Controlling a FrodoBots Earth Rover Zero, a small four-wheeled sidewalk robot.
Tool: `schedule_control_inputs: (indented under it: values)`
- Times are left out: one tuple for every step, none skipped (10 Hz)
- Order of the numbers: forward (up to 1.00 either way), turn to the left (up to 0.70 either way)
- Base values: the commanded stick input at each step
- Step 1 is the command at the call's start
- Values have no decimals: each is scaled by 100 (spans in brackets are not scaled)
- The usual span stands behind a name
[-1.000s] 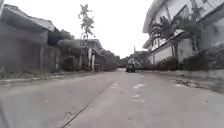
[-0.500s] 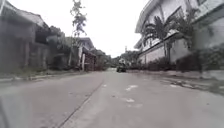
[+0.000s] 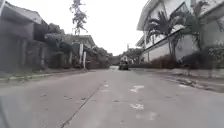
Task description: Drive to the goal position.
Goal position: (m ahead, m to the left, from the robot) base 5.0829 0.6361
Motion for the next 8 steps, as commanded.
schedule_control_inputs:
  values:
    - [70,-26]
    - [70,-3]
    - [70,0]
    - [70,0]
    - [70,-4]
    - [70,-27]
    - [70,-35]
    - [70,-29]
